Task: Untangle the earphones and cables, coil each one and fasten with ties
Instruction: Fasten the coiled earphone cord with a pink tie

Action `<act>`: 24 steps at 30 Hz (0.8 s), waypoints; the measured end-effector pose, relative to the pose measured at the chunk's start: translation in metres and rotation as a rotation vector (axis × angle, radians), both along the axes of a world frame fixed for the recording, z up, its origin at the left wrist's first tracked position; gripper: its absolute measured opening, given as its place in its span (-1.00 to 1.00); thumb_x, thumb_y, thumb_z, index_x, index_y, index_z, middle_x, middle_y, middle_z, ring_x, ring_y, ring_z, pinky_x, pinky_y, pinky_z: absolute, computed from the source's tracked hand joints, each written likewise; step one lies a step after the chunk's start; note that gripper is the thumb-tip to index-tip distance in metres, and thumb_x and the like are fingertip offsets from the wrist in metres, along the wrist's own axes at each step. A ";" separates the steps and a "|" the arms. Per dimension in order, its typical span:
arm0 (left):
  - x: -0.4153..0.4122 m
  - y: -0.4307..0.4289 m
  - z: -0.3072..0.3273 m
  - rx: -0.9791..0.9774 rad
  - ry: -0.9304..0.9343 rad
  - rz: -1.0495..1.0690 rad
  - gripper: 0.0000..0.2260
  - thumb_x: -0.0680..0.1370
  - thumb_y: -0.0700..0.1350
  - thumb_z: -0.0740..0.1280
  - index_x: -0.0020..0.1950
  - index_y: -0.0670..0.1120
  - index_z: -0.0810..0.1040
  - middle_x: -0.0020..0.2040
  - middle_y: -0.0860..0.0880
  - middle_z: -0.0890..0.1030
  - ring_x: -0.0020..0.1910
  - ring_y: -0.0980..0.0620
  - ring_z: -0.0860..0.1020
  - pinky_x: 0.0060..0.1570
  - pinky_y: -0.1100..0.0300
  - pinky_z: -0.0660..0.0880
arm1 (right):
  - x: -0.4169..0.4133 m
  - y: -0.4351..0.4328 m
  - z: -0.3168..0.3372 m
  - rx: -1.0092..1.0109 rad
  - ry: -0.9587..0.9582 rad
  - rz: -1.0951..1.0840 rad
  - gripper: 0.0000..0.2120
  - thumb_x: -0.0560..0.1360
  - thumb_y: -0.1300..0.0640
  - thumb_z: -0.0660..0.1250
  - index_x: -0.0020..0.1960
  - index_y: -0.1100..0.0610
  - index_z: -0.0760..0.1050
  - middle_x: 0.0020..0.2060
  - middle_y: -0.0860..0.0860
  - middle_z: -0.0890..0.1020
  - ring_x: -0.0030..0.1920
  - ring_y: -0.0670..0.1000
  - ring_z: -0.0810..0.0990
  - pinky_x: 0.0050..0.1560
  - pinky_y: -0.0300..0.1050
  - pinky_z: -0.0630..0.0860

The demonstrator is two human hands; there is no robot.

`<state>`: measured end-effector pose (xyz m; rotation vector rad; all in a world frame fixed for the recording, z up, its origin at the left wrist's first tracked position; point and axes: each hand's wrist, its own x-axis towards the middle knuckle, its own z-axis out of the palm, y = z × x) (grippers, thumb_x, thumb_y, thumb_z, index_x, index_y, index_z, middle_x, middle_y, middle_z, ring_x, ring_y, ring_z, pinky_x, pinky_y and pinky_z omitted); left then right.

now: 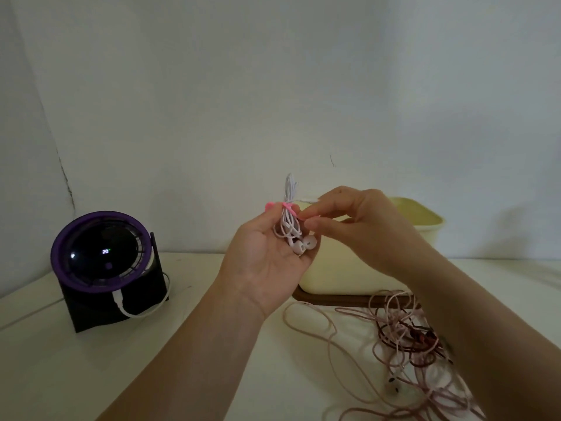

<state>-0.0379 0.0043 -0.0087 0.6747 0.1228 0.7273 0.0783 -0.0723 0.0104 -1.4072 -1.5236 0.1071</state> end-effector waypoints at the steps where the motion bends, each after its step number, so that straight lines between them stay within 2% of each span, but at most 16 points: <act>1: 0.001 -0.001 0.001 0.020 -0.014 0.003 -0.88 0.45 -0.13 0.26 -0.12 -0.19 0.46 -0.21 -0.12 0.54 -0.34 0.00 0.45 -0.19 0.18 0.31 | 0.001 0.000 0.001 0.007 -0.001 -0.005 -0.82 0.43 0.18 0.44 -0.16 -0.13 0.64 -0.20 -0.16 0.59 -0.14 -0.11 0.58 -0.06 -0.20 0.50; 4: 0.001 -0.001 0.001 0.076 -0.040 0.010 -0.86 0.41 -0.13 0.29 -0.11 -0.19 0.47 -0.12 -0.16 0.49 -0.29 0.00 0.42 -0.17 0.19 0.36 | 0.000 0.002 0.001 0.056 0.004 -0.033 -0.82 0.43 0.16 0.44 -0.17 -0.14 0.63 -0.22 -0.16 0.57 -0.18 -0.08 0.58 -0.10 -0.18 0.51; 8: 0.001 -0.001 -0.001 0.135 -0.051 0.004 -0.87 0.43 -0.10 0.30 -0.13 -0.16 0.50 -0.23 -0.09 0.45 -0.32 0.02 0.38 -0.19 0.16 0.48 | 0.000 0.007 -0.005 0.112 0.114 -0.060 -0.89 0.46 0.15 0.41 -0.16 -0.05 0.64 -0.24 -0.11 0.65 -0.24 -0.15 0.57 -0.21 -0.34 0.47; 11: 0.000 -0.003 -0.001 0.150 -0.031 -0.007 -0.85 0.41 -0.08 0.32 -0.14 -0.15 0.55 -0.27 -0.08 0.48 -0.29 0.02 0.42 0.07 0.10 0.46 | 0.003 0.007 -0.006 0.036 0.315 0.098 -0.93 0.46 0.20 0.40 -0.12 0.09 0.66 -0.23 0.05 0.69 -0.20 -0.07 0.61 -0.08 -0.15 0.55; 12: 0.000 -0.003 -0.001 0.144 -0.025 -0.013 -0.85 0.39 -0.08 0.33 -0.14 -0.15 0.56 -0.27 -0.07 0.50 -0.27 0.02 0.45 0.09 0.10 0.45 | 0.006 0.005 -0.006 0.009 0.379 0.155 -0.95 0.44 0.21 0.41 -0.12 0.12 0.65 -0.23 0.09 0.69 -0.20 -0.05 0.61 -0.07 -0.13 0.56; 14: -0.001 -0.002 -0.001 0.143 -0.007 -0.041 -0.87 0.39 -0.10 0.34 -0.13 -0.14 0.54 -0.26 -0.07 0.53 -0.29 0.03 0.47 -0.03 0.15 0.47 | 0.011 0.002 -0.004 -0.038 0.460 0.255 -0.89 0.33 0.14 0.44 -0.15 0.15 0.64 -0.23 0.10 0.67 -0.21 -0.03 0.61 -0.08 -0.17 0.57; 15: 0.000 0.000 -0.001 0.143 0.004 -0.064 -0.87 0.41 -0.12 0.36 -0.10 -0.12 0.52 -0.27 -0.07 0.54 -0.31 0.04 0.47 -0.07 0.15 0.47 | 0.013 0.000 -0.002 -0.061 0.467 0.287 -0.82 0.27 0.09 0.45 -0.17 0.14 0.64 -0.23 0.11 0.67 -0.19 -0.01 0.60 -0.06 -0.16 0.57; 17: -0.001 0.004 -0.003 0.143 0.023 -0.128 -0.74 0.39 -0.17 0.41 0.03 -0.08 0.46 -0.24 -0.05 0.55 -0.34 0.05 0.49 -0.06 0.12 0.52 | 0.017 -0.002 -0.001 -0.097 0.449 0.323 -0.77 0.20 0.04 0.46 -0.18 0.12 0.65 -0.22 0.13 0.63 -0.17 0.03 0.56 -0.05 -0.14 0.54; 19: -0.004 0.009 -0.006 0.160 0.040 -0.194 -0.65 0.31 -0.18 0.45 0.05 -0.07 0.45 -0.22 -0.05 0.55 -0.38 0.04 0.53 0.00 0.05 0.56 | 0.020 -0.004 0.000 -0.123 0.429 0.361 -0.83 0.22 0.06 0.46 -0.21 0.08 0.66 -0.21 0.12 0.63 -0.13 0.08 0.54 0.01 -0.07 0.52; 21: -0.009 0.012 -0.008 0.167 0.032 -0.253 -0.53 0.24 -0.18 0.53 0.10 -0.08 0.48 -0.26 -0.05 0.58 -0.37 0.04 0.57 0.11 -0.05 0.48 | 0.020 -0.006 0.002 -0.126 0.370 0.383 -0.86 0.24 0.06 0.49 -0.21 0.05 0.66 -0.19 0.12 0.66 -0.09 0.12 0.57 0.11 0.05 0.51; 22: -0.012 0.013 -0.007 0.187 0.048 -0.275 -0.48 0.19 -0.19 0.57 0.11 -0.09 0.51 -0.28 -0.04 0.59 -0.35 0.05 0.58 0.13 -0.06 0.46 | 0.019 -0.007 0.002 -0.115 0.329 0.377 -0.85 0.25 0.06 0.51 -0.20 0.06 0.66 -0.18 0.13 0.67 -0.09 0.11 0.58 0.12 0.05 0.51; 24: -0.016 0.013 -0.006 0.259 0.088 -0.304 -0.55 0.11 -0.18 0.60 -0.03 -0.13 0.63 -0.32 -0.02 0.57 -0.38 0.08 0.54 0.16 -0.03 0.44 | 0.017 -0.008 0.004 -0.081 0.265 0.346 -0.82 0.28 0.07 0.48 -0.16 0.13 0.63 -0.16 0.16 0.68 -0.09 0.10 0.63 0.11 -0.01 0.53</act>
